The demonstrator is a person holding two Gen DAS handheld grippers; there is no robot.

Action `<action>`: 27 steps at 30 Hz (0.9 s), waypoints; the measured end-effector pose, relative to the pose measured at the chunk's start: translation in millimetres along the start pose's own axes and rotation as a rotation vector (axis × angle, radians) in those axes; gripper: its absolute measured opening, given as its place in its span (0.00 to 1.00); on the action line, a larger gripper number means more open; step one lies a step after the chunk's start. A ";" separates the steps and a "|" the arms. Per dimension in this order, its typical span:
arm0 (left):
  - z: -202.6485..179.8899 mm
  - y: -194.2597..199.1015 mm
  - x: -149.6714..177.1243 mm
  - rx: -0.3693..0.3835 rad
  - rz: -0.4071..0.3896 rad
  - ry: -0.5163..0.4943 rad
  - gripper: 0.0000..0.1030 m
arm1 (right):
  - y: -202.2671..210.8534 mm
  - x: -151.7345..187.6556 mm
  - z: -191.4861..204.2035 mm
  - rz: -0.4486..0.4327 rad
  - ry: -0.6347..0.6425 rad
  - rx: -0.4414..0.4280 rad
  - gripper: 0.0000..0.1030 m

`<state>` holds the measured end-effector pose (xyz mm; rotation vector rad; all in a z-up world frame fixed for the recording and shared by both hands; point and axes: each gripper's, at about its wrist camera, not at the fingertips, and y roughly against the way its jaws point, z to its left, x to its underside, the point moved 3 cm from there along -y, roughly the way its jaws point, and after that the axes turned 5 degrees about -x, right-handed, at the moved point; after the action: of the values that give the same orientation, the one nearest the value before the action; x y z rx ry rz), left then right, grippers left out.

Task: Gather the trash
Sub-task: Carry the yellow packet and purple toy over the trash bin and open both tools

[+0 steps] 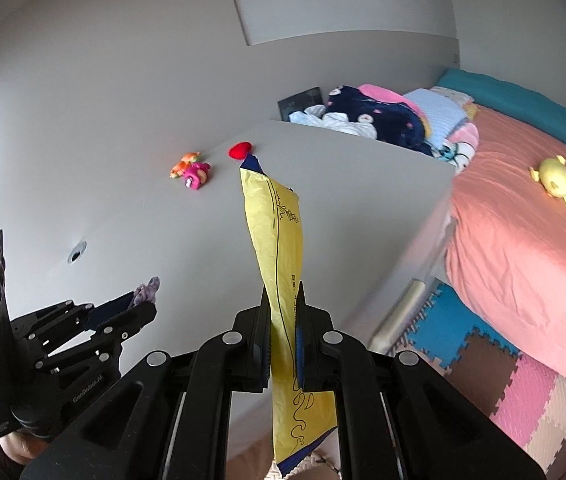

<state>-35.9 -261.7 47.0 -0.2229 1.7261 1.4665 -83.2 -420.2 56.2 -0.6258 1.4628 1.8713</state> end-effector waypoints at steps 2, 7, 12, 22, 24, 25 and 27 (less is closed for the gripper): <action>-16.9 1.4 6.4 0.018 0.004 -0.018 0.18 | 11.4 13.8 -10.7 -0.002 -0.016 0.008 0.09; -61.8 4.2 19.2 0.068 0.012 -0.070 0.19 | 39.7 44.7 -41.5 -0.013 -0.059 0.050 0.09; -117.9 6.3 31.1 0.131 0.027 -0.148 0.19 | 72.2 71.4 -76.7 -0.037 -0.115 0.104 0.09; -232.9 7.8 56.3 0.285 0.069 -0.322 0.20 | 144.1 140.6 -155.6 -0.073 -0.266 0.261 0.09; -254.2 7.8 63.9 0.320 0.083 -0.356 0.20 | 154.8 156.9 -172.1 -0.072 -0.306 0.291 0.09; -264.0 8.2 68.4 0.335 0.090 -0.373 0.20 | 158.0 163.2 -177.9 -0.070 -0.320 0.301 0.09; -283.5 10.0 78.8 0.362 0.101 -0.410 0.20 | 164.1 177.4 -189.4 -0.065 -0.351 0.321 0.09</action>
<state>-226.1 -479.2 -9.7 0.3394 1.6386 1.1425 -329.6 -589.1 -14.6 -0.1775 1.4433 1.5551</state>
